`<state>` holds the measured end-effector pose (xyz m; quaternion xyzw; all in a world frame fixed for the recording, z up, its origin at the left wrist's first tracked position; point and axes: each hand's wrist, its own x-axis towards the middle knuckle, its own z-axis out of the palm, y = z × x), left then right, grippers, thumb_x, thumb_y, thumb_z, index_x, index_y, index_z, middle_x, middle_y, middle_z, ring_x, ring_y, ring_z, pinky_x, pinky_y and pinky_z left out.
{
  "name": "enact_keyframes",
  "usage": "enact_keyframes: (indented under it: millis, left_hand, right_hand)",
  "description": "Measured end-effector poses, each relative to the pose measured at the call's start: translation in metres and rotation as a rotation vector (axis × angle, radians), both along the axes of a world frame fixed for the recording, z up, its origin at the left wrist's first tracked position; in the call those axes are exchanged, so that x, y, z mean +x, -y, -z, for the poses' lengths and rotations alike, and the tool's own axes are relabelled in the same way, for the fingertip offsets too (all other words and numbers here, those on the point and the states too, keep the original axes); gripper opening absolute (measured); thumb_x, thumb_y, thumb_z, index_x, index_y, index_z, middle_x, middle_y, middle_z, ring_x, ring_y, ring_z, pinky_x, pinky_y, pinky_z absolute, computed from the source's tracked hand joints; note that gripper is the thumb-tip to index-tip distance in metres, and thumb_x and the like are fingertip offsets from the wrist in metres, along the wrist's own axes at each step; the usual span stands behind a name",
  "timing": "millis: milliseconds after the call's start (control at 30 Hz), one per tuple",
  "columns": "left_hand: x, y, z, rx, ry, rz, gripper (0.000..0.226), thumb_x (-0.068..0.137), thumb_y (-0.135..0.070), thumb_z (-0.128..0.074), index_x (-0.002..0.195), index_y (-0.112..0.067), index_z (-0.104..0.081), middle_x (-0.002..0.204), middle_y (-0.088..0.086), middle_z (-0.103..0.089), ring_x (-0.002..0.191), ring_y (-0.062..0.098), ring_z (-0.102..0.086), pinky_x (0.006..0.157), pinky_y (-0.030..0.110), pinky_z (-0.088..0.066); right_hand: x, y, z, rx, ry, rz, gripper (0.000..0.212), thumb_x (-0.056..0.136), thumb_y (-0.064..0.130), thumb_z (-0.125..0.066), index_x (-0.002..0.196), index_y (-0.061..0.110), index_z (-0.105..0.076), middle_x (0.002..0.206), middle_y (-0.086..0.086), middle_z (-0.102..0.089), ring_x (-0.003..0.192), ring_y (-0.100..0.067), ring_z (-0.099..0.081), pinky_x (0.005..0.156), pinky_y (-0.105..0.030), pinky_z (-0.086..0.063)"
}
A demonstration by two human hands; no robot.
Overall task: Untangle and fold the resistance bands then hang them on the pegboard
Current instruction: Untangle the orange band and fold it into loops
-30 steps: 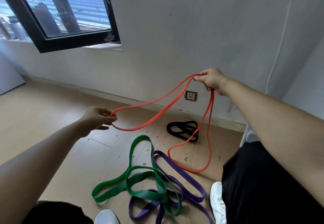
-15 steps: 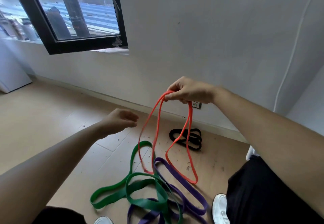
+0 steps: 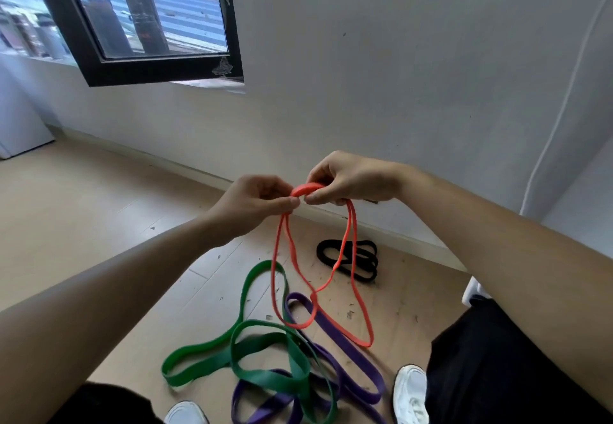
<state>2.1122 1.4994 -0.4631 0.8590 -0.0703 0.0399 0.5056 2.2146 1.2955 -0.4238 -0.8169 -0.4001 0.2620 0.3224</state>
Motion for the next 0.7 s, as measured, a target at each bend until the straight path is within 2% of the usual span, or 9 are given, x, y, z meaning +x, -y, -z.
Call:
enact_keyframes:
  millis: [100, 233, 400, 500, 633, 700]
  left_hand:
    - [0.000, -0.002, -0.005, -0.034, 0.030, -0.021, 0.016, 0.091, -0.016, -0.069, 0.104, -0.007, -0.070, 0.092, 0.009, -0.073, 0.089, 0.022, -0.073, 0.085, 0.033, -0.059]
    - [0.000, -0.006, -0.013, -0.136, 0.072, -0.037, 0.012, 0.093, -0.014, -0.065, 0.103, -0.008, -0.069, 0.094, 0.011, -0.072, 0.089, 0.022, -0.073, 0.082, 0.029, -0.059]
    - [-0.001, -0.019, -0.016, -0.244, 0.129, -0.116, 0.014, 0.096, -0.012, -0.062, 0.107, -0.007, -0.066, 0.094, 0.011, -0.069, 0.088, 0.023, -0.072, 0.086, 0.032, -0.060]
    - [-0.001, -0.027, -0.014, -0.274, 0.114, -0.176, 0.009, 0.098, -0.013, -0.058, 0.105, -0.012, -0.064, 0.096, 0.008, -0.067, 0.085, 0.018, -0.071, 0.085, 0.030, -0.059]
    - [0.000, -0.039, -0.009, -0.227, 0.043, -0.193, 0.010, 0.100, -0.011, -0.054, 0.106, -0.012, -0.063, 0.099, 0.009, -0.069, 0.093, 0.024, -0.068, 0.086, 0.033, -0.057]
    - [-0.002, -0.041, -0.006, -0.200, 0.009, -0.167, 0.010, 0.099, -0.010, -0.055, 0.106, -0.012, -0.063, 0.099, 0.010, -0.069, 0.095, 0.025, -0.068, 0.088, 0.033, -0.056]
  right_hand:
    - [0.007, 0.009, 0.004, 0.046, -0.063, 0.020, 0.017, 0.091, 0.009, -0.072, 0.105, -0.001, -0.070, 0.089, -0.012, -0.071, 0.078, -0.020, -0.070, 0.077, -0.030, -0.060]
    - [0.010, 0.014, 0.019, 0.027, -0.067, 0.016, 0.014, 0.089, 0.003, -0.073, 0.102, 0.001, -0.069, 0.091, -0.009, -0.073, 0.085, -0.020, -0.074, 0.078, -0.026, -0.059]
    - [0.014, 0.013, 0.031, 0.038, -0.117, 0.037, 0.010, 0.093, 0.007, -0.069, 0.102, 0.004, -0.069, 0.092, -0.008, -0.072, 0.087, -0.020, -0.072, 0.087, -0.033, -0.059]
    - [0.016, 0.012, 0.021, 0.141, -0.105, 0.074, 0.015, 0.093, 0.011, -0.069, 0.106, 0.002, -0.067, 0.093, -0.009, -0.066, 0.085, -0.019, -0.065, 0.085, -0.032, -0.057]
    - [0.012, 0.016, 0.001, 0.366, -0.037, 0.171, 0.022, 0.094, 0.013, -0.069, 0.107, -0.004, -0.068, 0.082, -0.004, -0.065, 0.070, -0.011, -0.060, 0.065, -0.024, -0.053]
    - [0.009, 0.015, -0.007, 0.458, 0.010, 0.200, 0.023, 0.094, 0.013, -0.069, 0.106, -0.006, -0.069, 0.078, -0.003, -0.066, 0.065, -0.009, -0.058, 0.060, -0.022, -0.049]
